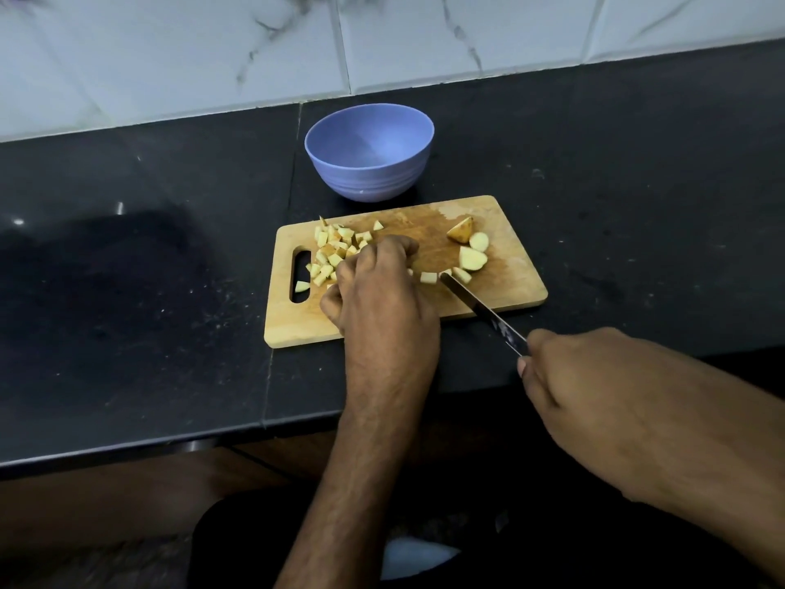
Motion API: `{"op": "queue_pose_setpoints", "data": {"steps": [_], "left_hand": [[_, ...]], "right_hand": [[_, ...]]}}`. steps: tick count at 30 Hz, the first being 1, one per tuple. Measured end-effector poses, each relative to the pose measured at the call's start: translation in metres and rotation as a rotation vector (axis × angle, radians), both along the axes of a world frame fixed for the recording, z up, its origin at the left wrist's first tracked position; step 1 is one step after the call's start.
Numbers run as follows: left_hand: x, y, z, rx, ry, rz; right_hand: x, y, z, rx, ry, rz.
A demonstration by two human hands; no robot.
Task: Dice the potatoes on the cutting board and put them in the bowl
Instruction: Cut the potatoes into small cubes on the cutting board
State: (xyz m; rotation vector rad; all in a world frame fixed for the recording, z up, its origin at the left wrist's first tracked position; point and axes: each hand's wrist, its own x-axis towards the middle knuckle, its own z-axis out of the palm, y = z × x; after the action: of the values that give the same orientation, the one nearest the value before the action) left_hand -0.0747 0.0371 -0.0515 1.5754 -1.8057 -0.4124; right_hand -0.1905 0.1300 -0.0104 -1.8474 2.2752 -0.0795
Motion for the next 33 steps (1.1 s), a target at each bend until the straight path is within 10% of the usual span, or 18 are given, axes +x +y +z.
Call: {"op": "queue_pose_setpoints", "data": {"steps": [33], "left_hand": [[-0.011,-0.014,0.005,-0.080,-0.170,0.034]], "right_hand": [[-0.028,-0.035,-0.022,-0.283,-0.045,0.021]]}}
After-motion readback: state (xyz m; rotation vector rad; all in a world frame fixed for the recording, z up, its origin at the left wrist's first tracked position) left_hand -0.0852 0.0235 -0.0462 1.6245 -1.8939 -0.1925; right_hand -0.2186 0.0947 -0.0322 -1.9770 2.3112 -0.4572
